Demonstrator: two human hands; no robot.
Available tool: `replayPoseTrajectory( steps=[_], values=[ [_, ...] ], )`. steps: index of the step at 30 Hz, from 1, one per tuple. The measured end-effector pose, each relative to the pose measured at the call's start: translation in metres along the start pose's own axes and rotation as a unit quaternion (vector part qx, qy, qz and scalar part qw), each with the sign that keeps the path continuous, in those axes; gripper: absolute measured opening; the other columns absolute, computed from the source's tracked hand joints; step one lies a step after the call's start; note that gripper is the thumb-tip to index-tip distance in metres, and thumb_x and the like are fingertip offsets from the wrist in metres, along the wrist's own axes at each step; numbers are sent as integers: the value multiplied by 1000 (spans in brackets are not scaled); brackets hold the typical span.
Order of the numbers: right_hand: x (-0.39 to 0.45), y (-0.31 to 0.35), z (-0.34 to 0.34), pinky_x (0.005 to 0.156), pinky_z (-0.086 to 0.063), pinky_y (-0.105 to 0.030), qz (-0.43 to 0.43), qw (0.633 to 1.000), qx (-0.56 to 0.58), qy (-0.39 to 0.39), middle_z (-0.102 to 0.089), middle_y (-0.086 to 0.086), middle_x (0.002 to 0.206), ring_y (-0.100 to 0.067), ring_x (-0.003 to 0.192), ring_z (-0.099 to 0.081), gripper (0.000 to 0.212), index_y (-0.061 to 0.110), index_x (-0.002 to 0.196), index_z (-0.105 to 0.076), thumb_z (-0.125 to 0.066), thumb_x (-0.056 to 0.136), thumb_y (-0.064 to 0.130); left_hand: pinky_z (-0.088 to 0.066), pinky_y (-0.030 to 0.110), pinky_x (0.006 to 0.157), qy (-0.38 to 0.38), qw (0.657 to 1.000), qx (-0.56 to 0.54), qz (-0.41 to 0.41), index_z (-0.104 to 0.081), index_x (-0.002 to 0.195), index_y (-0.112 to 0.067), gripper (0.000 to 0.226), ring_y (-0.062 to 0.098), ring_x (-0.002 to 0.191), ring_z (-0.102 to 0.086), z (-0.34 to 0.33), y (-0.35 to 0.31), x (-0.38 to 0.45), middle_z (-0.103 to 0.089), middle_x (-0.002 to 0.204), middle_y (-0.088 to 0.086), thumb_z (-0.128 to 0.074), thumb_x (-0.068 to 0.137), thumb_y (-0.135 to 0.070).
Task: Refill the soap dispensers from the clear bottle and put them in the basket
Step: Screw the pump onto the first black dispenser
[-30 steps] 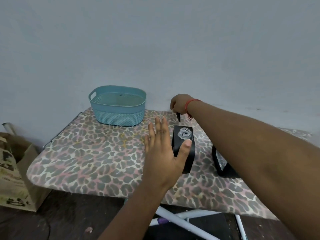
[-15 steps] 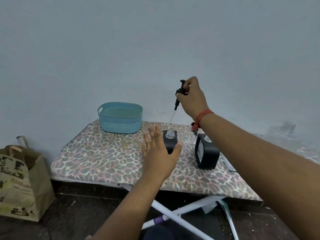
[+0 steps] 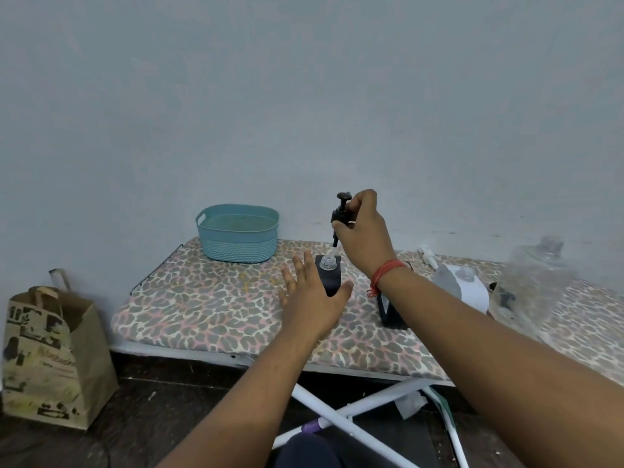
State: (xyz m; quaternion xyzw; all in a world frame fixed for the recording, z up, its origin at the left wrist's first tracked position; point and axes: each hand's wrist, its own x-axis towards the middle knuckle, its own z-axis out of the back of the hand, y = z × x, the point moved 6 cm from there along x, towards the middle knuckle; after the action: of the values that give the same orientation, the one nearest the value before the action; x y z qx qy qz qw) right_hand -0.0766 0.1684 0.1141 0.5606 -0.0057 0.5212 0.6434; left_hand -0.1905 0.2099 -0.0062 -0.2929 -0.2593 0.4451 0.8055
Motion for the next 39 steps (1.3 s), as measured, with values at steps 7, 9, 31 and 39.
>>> replayPoseTrajectory(
  steps=[7,9,31,39],
  values=[
    [-17,-22,-21,78,-52,-25,-42,999,13,17,-59,6,102,-11,97,-64,39,21,105,-35,-67,87,9,-3,56,125,-39,998,-28,-31,5,161,-18,99,30,156,10,-10,5,5,0,171,4,-51,94,-64],
    [-21,-27,-27,81,-50,-23,-58,998,24,30,-56,13,101,-10,98,-62,43,24,110,-35,-68,86,8,-2,56,125,-43,998,-36,-37,3,161,-17,95,30,156,9,-14,7,6,-3,171,4,-52,96,-59],
    [-64,-56,-48,84,-43,-19,-112,991,33,-60,-56,14,102,-9,100,-55,29,30,100,-47,-72,86,23,-4,49,127,-60,997,17,-45,-4,161,-12,72,27,157,7,-17,6,2,0,170,10,-47,105,-29],
    [-68,-60,-48,91,-30,-6,-112,991,21,-64,-50,14,123,-4,117,-42,62,27,138,-37,-72,86,25,-4,52,126,-48,998,25,-39,-5,160,-12,75,28,156,9,-18,6,3,-1,170,8,-51,104,-31]
  ],
)
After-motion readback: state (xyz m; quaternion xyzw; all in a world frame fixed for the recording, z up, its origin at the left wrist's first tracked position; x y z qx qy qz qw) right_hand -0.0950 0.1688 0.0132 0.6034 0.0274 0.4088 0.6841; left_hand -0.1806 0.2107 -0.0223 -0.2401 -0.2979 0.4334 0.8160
